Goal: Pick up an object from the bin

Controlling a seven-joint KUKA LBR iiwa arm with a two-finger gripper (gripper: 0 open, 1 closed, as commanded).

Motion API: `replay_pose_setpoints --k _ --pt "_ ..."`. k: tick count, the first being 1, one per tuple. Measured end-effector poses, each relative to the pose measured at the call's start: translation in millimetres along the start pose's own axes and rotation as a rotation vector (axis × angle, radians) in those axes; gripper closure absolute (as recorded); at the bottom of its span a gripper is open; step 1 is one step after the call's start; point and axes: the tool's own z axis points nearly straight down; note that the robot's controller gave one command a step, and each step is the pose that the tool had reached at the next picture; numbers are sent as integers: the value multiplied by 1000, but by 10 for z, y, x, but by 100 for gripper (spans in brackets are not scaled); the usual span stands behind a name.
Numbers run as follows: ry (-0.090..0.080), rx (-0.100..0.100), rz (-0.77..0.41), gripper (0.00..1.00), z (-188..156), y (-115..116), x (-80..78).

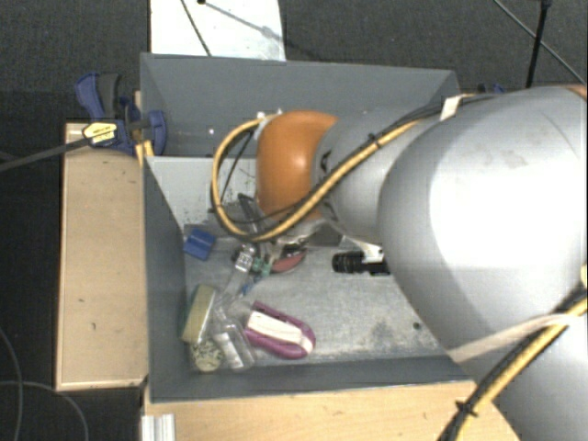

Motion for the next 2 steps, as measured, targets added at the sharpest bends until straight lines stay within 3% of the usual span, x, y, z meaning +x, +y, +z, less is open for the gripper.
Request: replay_pose_setpoints --k 1,2 --pt "-5 -4 0 0 -26 9 -21" --pt "-6 -7 -2 100 -37 24 -22"
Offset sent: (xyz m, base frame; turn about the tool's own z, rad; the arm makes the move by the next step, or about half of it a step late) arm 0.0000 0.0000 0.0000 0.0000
